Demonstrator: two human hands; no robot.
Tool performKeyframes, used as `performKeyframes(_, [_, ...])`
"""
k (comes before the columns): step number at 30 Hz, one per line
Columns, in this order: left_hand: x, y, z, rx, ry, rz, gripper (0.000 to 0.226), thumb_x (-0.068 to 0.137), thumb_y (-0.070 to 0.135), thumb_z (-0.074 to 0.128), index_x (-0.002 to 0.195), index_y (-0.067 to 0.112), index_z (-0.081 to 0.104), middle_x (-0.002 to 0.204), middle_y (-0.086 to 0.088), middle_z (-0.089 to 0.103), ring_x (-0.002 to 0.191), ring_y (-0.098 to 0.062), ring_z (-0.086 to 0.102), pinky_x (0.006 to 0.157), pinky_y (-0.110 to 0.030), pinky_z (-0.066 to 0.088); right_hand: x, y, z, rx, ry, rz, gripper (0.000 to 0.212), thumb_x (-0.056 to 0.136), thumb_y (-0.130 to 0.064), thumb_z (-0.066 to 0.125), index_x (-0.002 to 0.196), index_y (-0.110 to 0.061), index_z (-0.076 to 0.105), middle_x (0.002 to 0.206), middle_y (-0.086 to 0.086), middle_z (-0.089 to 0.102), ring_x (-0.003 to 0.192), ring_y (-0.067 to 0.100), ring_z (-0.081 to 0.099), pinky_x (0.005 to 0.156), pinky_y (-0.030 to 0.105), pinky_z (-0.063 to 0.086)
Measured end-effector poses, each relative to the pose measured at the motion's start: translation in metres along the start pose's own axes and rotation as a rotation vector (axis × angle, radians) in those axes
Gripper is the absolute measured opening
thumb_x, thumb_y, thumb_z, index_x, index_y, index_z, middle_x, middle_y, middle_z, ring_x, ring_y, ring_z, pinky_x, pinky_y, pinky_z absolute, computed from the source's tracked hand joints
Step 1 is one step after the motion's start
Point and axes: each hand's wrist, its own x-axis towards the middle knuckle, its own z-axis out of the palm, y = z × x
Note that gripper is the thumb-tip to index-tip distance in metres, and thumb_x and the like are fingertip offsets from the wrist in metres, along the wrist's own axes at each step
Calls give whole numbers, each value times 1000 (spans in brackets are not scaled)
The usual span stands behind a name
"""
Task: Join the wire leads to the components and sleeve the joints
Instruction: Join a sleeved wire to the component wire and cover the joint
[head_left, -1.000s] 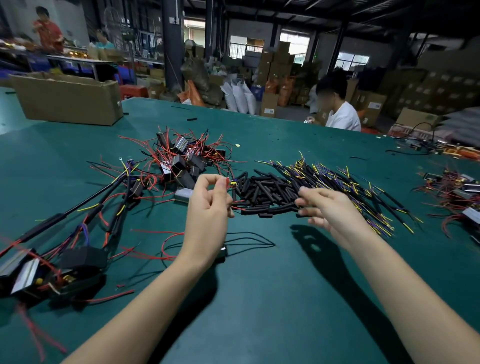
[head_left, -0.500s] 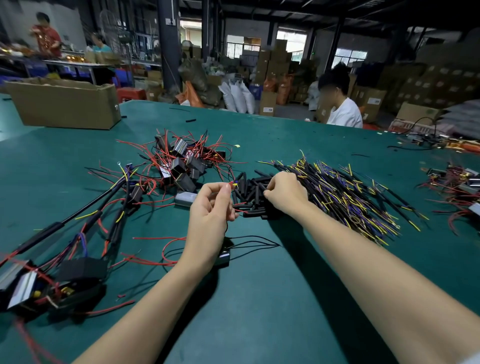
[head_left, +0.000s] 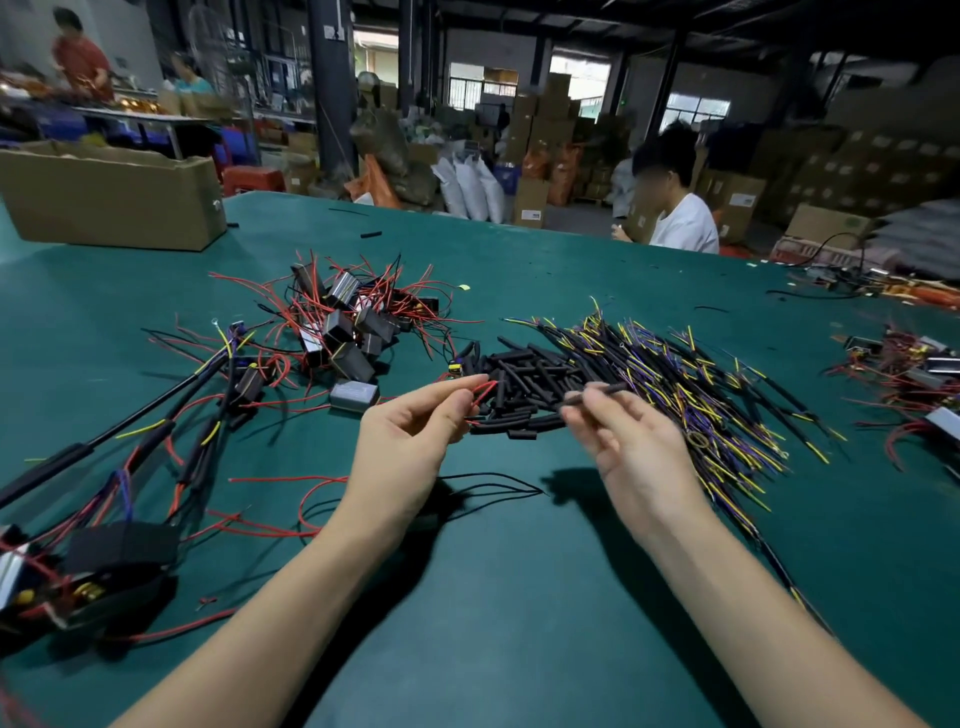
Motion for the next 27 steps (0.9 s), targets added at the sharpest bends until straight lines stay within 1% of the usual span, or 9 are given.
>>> performKeyframes(2, [-2, 1, 1, 17, 15, 14, 22, 89, 1, 60, 92, 19, 72, 67, 16, 70, 62, 8, 57, 64, -6, 44, -14, 3, 11, 21, -98, -9, 9, 86, 2, 59, 81, -5, 58, 76, 12, 68, 70, 18, 69, 66, 19, 55])
performKeyframes(4, [-3, 1, 1, 15, 35, 18, 18, 86, 1, 64, 89, 16, 73, 68, 10, 71, 61, 3, 59, 63, -9, 46, -21, 3, 22, 15, -162, -51, 6, 78, -6, 65, 81, -7, 59, 77, 11, 69, 71, 19, 70, 65, 20, 55])
performKeyframes(6, [-3, -1, 1, 20, 44, 12, 14, 87, 3, 64, 89, 14, 73, 70, 4, 71, 61, -4, 63, 61, -12, 47, -25, 3, 26, -10, -151, -66, 8, 77, -9, 66, 80, -8, 59, 73, 8, 69, 68, 16, 69, 62, 18, 54])
performKeyframes(8, [-4, -1, 2, 33, 43, 12, 11, 88, 5, 64, 89, 12, 72, 71, 3, 70, 59, -8, 65, 60, -13, 48, -26, 3, 24, -20, -106, -58, 9, 83, -6, 64, 78, -9, 58, 69, 5, 67, 64, 13, 67, 60, 17, 53])
performKeyframes(11, [-5, -2, 2, 47, 44, 18, 11, 88, 5, 64, 87, 13, 72, 70, 3, 68, 55, -7, 60, 60, -14, 48, -26, 1, 20, 15, -71, -45, 15, 86, -4, 63, 75, -12, 56, 68, 4, 65, 61, 12, 66, 58, 17, 52])
performKeyframes(18, [-5, -1, 4, 57, 68, 25, 11, 88, 3, 63, 86, 11, 72, 71, -1, 67, 54, -5, 57, 61, -13, 48, -26, 5, 21, -26, -116, -83, 14, 73, -15, 68, 75, -12, 55, 71, 7, 65, 64, 13, 66, 59, 17, 52])
performKeyframes(22, [-5, -1, 4, 57, 76, 19, 11, 88, 3, 64, 86, 11, 72, 70, 0, 67, 55, -4, 57, 61, -13, 47, -26, 5, 19, -20, -130, -114, 13, 74, -15, 68, 75, -12, 55, 70, 4, 66, 64, 13, 66, 59, 18, 52])
performKeyframes(27, [-6, 1, 4, 78, 75, 21, 11, 88, 4, 63, 86, 11, 72, 71, 0, 67, 54, -4, 57, 61, -13, 47, -27, 7, 19, -81, -160, -160, 14, 73, -15, 68, 74, -12, 55, 67, 4, 68, 64, 14, 67, 60, 18, 52])
